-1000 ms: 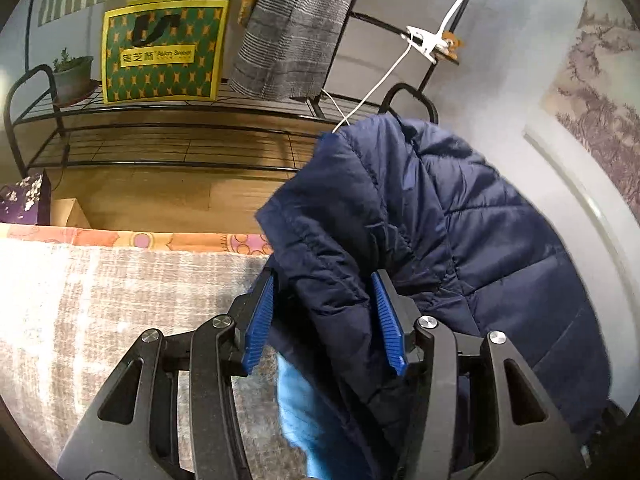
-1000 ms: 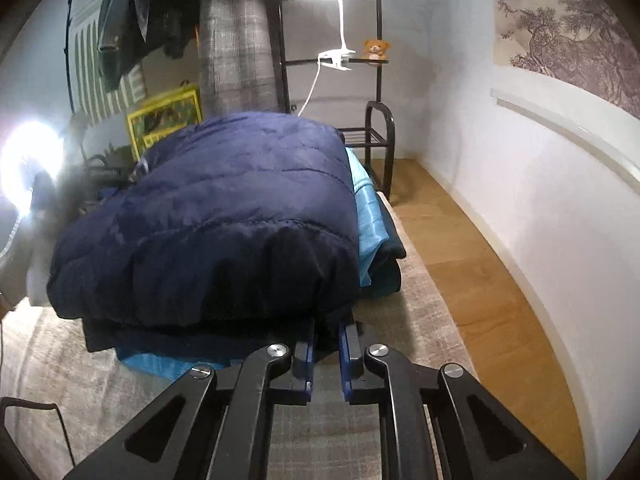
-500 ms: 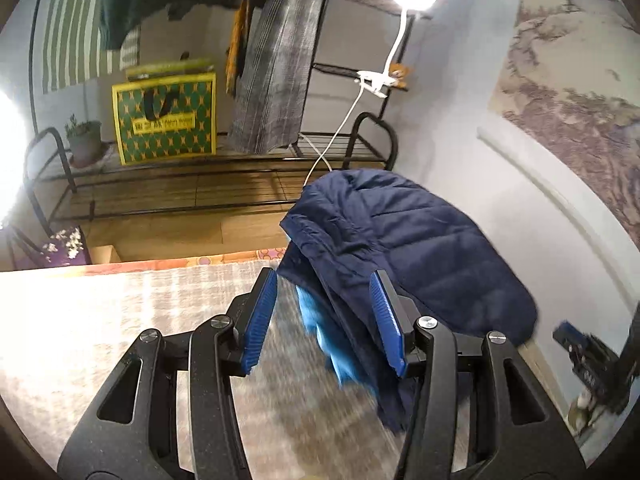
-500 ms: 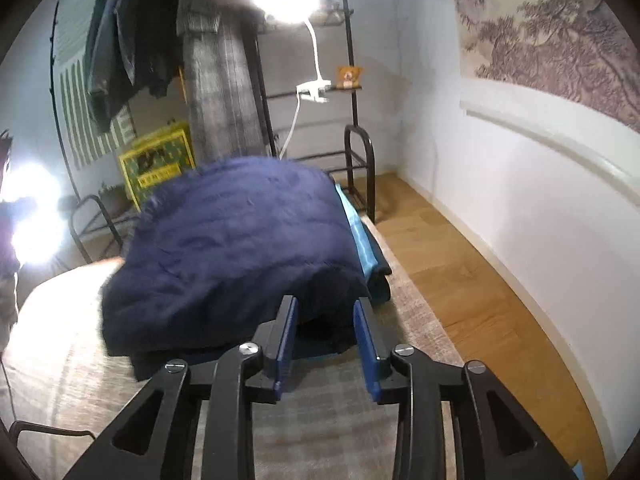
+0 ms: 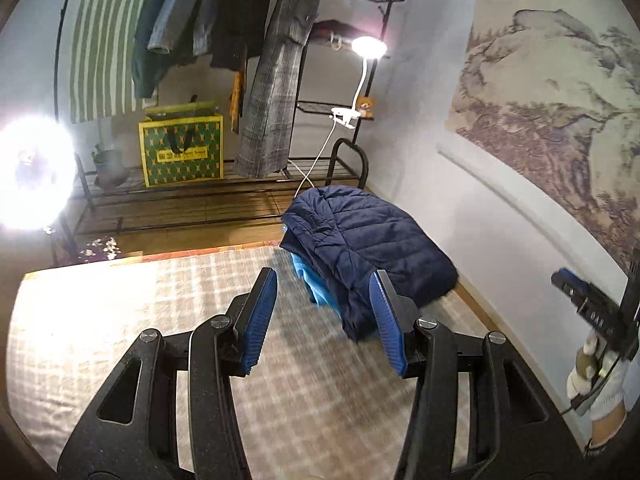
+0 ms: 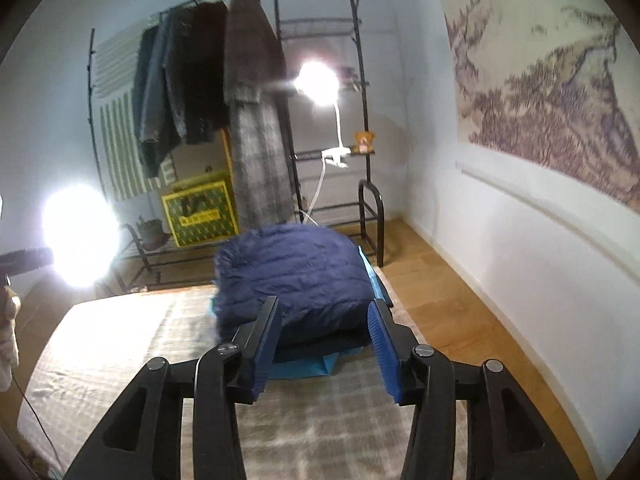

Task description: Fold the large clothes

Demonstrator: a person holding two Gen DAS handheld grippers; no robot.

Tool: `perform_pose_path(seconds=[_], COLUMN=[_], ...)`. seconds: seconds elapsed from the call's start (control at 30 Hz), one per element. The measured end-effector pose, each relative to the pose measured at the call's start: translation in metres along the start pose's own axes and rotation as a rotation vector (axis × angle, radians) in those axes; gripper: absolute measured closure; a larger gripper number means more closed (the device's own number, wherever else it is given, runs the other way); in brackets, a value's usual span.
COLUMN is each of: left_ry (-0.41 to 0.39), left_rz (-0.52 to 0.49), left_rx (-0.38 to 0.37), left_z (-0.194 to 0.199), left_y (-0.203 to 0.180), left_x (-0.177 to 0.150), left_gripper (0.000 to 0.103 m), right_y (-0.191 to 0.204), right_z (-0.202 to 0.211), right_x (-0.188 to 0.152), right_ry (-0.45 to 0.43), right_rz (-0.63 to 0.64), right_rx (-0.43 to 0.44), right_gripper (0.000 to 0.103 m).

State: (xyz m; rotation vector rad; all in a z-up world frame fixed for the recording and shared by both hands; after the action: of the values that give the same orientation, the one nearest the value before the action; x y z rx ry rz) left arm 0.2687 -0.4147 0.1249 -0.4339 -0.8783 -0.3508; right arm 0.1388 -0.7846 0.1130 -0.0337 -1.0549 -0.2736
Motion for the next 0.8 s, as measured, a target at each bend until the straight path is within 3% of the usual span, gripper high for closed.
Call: perform_pose_path(seconds=[0.17, 0.33, 0.43, 0.63, 0.8], left_ry=[-0.031, -0.055, -0.073, -0.086, -0.115], left_rz=[-0.057, -0.091, -0.102, -0.136, -0.125], left_rx=[0.024, 0.020, 0.009, 0.002, 0.011], left_z=[0.076, 0.140, 0.171, 0.214, 0.253], left_y=[-0.001, 0.000, 0.000, -0.005, -0.004], left_x=[-0.017, -0.039, -0.054, -0.078, -0.092], left_gripper=[0.053, 0.053, 0.053, 0.052, 0.042], right_y=[0.030, 0.064, 0.083, 0.113, 0.134], right_z=[0.066, 0.119, 0.146, 0.190, 0.218], right_x=[0.013, 0.013, 0.008, 0.003, -0.005], right_ry=[-0.058, -0.093, -0.107, -0.136, -0.152], right_rz=[0.028, 0.065, 0.087, 0.113, 0.131], right_rx=[0.021, 0.035, 0.048, 0.085, 0.112], right_gripper=[0.047, 0.045, 0.033, 0.032, 0.024])
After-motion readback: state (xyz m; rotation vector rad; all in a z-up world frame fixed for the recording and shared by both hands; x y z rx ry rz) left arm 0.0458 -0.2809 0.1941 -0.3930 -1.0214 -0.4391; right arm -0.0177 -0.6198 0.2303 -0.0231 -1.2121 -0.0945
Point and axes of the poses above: each gripper's, at about its wrist camera, not at the fingertips, and z roughly against the way its jaws point, y to its left, x to its top, the point moved 6 cm from there along -z, roughly the way its jaws point
